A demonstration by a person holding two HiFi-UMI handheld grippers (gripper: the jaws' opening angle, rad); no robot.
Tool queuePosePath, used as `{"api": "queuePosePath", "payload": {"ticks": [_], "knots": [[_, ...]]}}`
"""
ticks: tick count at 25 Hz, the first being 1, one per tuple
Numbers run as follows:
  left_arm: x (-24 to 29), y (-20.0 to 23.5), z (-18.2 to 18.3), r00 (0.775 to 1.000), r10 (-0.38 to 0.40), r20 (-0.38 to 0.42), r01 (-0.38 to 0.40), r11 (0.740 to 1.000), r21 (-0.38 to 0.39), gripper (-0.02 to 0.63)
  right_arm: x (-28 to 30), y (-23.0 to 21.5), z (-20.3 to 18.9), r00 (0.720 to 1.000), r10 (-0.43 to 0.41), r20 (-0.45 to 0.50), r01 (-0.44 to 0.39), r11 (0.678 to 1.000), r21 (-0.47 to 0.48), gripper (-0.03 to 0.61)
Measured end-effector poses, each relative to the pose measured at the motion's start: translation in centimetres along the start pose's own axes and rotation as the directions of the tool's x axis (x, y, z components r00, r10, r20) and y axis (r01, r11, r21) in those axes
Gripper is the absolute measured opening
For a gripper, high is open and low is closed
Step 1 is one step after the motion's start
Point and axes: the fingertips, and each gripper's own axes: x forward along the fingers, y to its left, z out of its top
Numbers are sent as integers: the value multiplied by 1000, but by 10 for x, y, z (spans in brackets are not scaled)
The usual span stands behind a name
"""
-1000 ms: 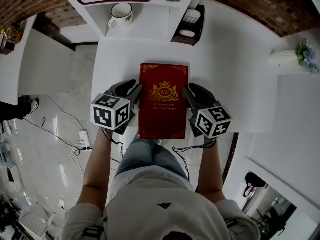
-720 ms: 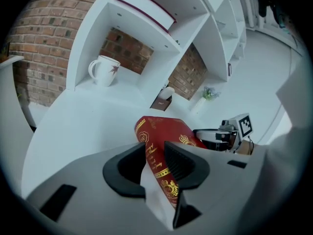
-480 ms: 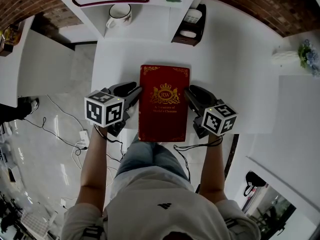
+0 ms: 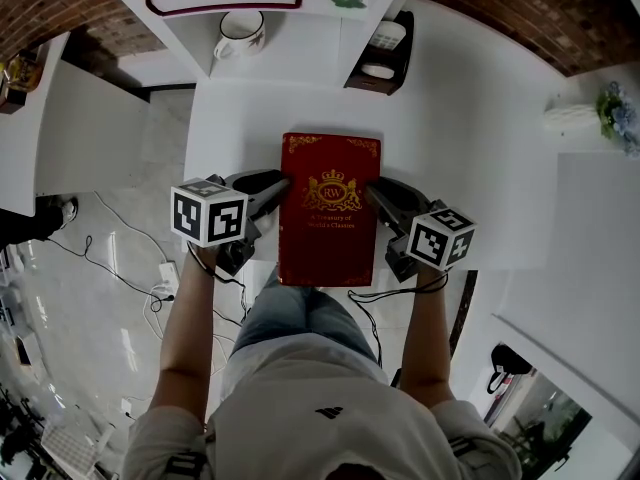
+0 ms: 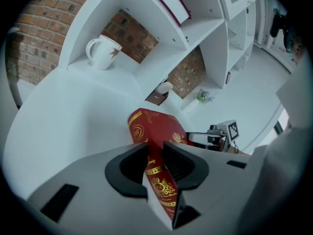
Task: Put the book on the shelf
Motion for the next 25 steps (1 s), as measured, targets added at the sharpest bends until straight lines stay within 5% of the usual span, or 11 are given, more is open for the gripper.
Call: {"api": "queuePosePath", "payload": {"ticks": [9,16,25], "knots": [[-5,0,2,999,41,-12,-41,999,31,92,-6,15,14,998,-1,67,4,999,-47,106],[-22,-12,28,993,35,110,-40,998,49,91,-19,38,47,984,16,179,11,989,-149,101],[-48,-35,86,956,31,293,-85,981,176,91,-35,61,92,938,34,346,81,947,-310,100]]}}
